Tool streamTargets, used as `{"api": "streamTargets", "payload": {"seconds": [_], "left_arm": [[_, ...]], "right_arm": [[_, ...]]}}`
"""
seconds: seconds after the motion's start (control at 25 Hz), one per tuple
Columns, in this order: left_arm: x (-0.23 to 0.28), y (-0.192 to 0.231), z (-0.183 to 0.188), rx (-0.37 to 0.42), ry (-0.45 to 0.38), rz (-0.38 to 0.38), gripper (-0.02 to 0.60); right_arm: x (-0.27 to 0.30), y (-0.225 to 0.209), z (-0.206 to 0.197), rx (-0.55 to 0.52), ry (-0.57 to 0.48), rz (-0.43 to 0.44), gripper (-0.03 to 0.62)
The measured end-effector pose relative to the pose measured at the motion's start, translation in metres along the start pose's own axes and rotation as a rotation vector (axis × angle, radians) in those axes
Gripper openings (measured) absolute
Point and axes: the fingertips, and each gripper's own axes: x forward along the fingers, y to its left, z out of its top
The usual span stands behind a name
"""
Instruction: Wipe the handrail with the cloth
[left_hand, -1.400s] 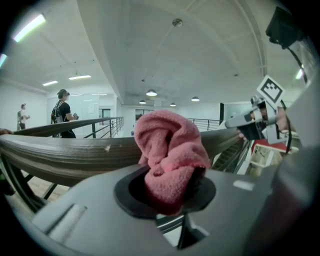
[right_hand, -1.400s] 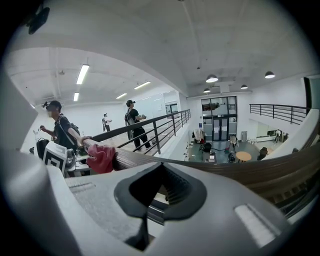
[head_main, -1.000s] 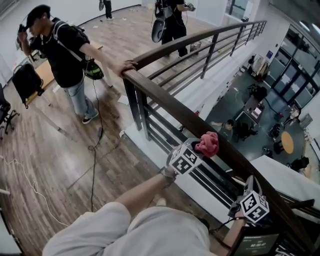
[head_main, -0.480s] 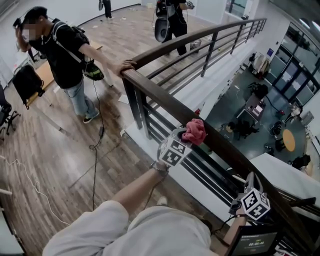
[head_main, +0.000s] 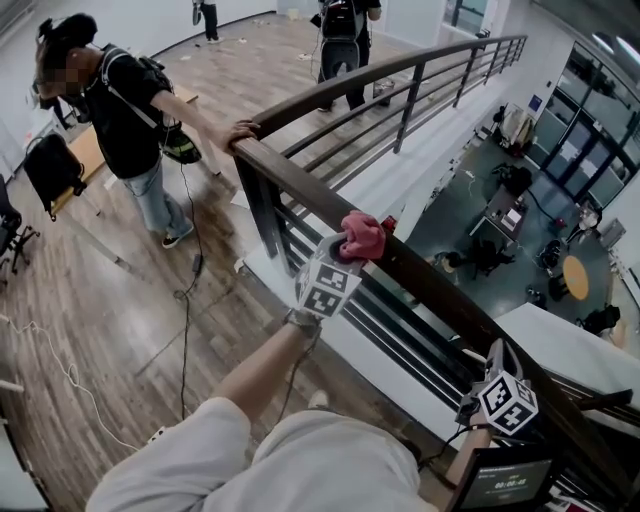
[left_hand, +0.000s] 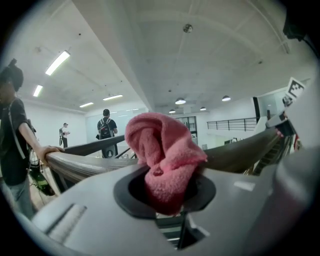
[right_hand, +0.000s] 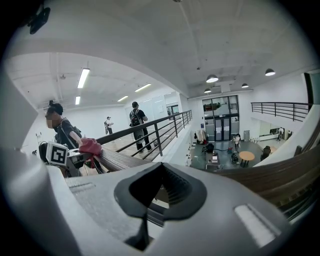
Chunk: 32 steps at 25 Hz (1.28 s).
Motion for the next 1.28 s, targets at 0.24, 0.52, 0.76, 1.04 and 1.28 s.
{"api": "streamTargets", "payload": {"seconds": [0.24,0.52,0.76,1.04,1.28], "left_arm": [[0.009,-0.011,0.005,-0.019,0.022,0.000,0.089],[0.022,-0.041,0.011,-0.031,0.024,-0.029,0.087],[0.028,-0.044,0.012,-0.073,0.022,0.012,0.086],[0.031,-0.053,0.010,-0.068,0.035,-0.002,0.086],[0.031,-0.091,0.009,-0.071,0.045,-0.064,0.086]], "right_arm": [[-0.006,-0.018,0.003,0.005,-0.015,0.004,0.002],[-0.014,-0.050,-0.003,0.016,-0.012,-0.014,0.002],[-0.016,-0.071,-0.006,0.026,-0.014,-0.021,0.002],[-0.022,-0.087,-0.004,-0.009,-0.018,-0.014,0.002],[-0.027,-0.098,-0.007,-0.033,-0.011,-0.009,0.002]]}}
